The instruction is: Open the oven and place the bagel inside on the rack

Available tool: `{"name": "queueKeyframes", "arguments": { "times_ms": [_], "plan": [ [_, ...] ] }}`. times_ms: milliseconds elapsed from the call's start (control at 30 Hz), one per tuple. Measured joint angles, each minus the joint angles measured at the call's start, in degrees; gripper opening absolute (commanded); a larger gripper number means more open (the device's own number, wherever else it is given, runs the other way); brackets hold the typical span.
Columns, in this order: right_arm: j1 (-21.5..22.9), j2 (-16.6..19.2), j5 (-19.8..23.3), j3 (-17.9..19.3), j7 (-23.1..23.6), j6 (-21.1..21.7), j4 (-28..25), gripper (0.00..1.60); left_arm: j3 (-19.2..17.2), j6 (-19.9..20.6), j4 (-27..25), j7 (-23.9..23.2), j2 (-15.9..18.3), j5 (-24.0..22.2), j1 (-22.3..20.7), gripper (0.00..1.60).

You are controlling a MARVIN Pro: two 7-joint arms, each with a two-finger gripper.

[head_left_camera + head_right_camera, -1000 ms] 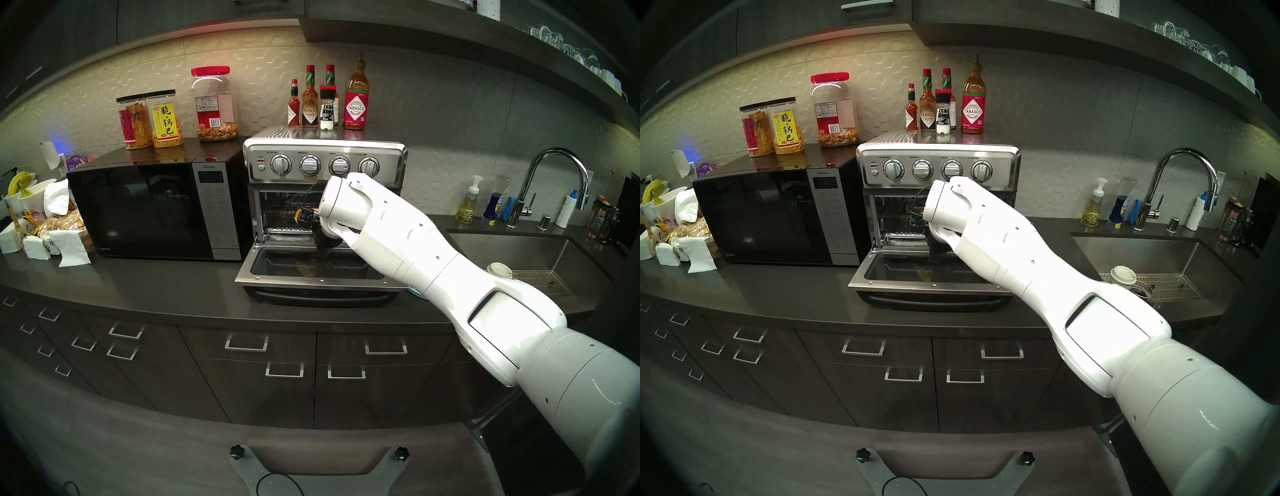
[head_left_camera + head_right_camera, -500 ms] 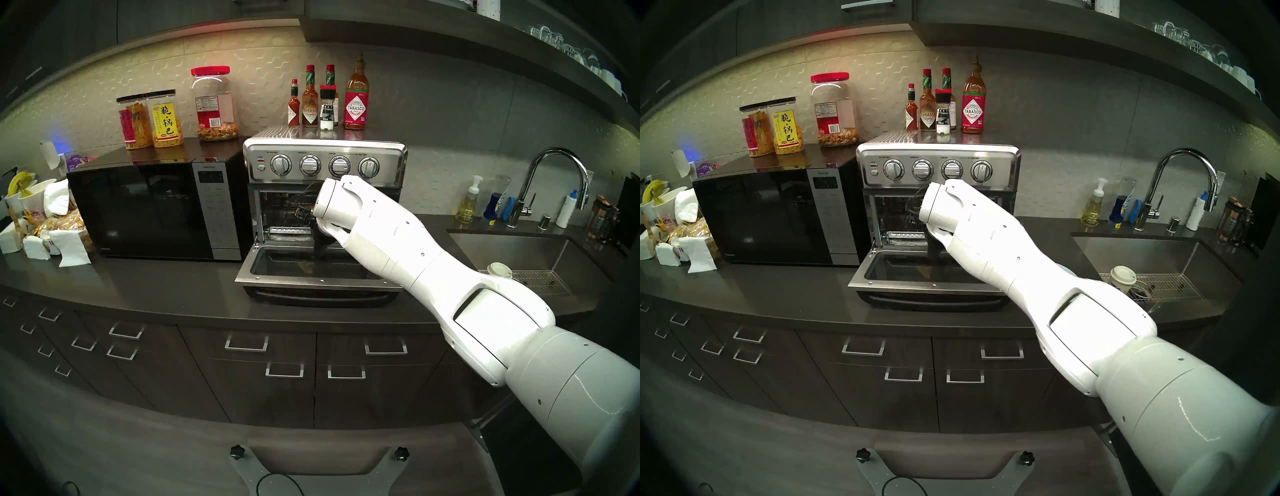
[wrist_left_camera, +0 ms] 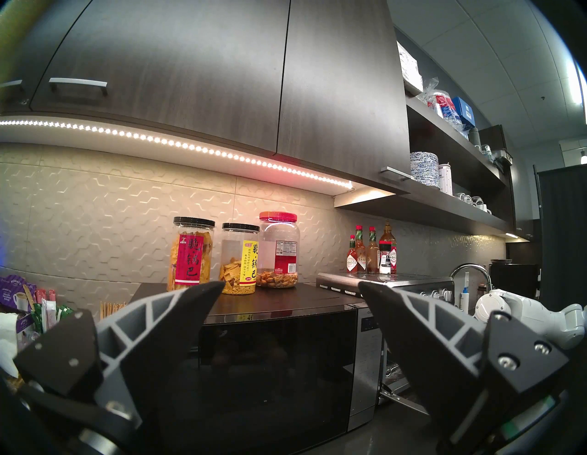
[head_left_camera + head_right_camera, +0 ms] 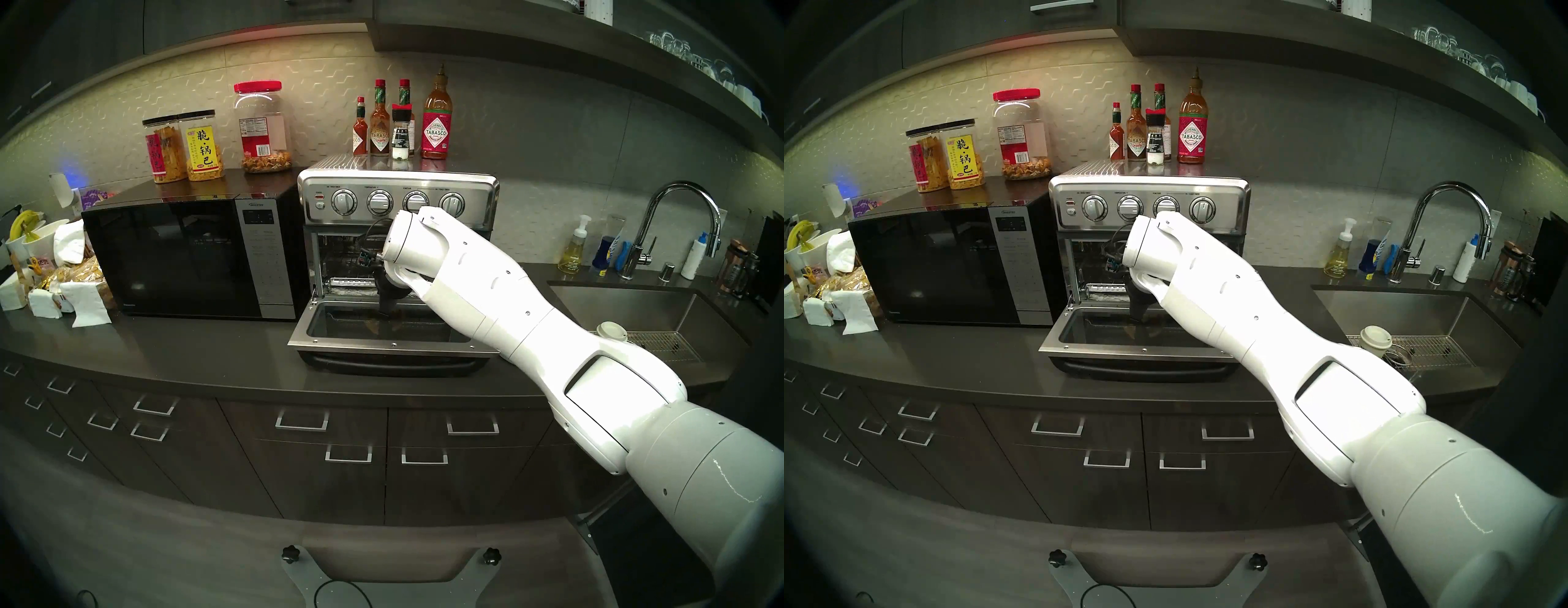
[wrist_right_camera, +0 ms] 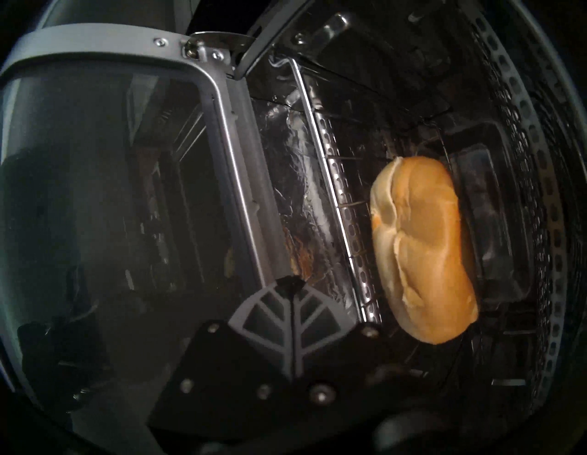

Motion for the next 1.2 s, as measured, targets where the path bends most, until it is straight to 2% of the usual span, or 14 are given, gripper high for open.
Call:
{"name": "queueKeyframes", "arguments": {
  "times_ms": [367, 800, 1200],
  "plan": [
    [-2.73, 5.97, -0.87, -0.76, 2.89, 0.86, -9.42, 0.0, 0.0, 0.0, -0.05, 0.0, -0.01, 0.01, 0.01, 1.6],
    [-7.39, 12.33, -0.91, -0.7, 2.77, 1.07, -19.48, 0.0, 0.0, 0.01, -0.07, 0.0, -0.02, 0.05, 0.01, 1.6],
    [-11.64, 18.71, 0.72, 0.74, 2.72, 1.06, -29.74, 0.0, 0.0, 0.01, -0.08, 0.0, -0.03, 0.11, 0.01, 1.6]
  ]
}}
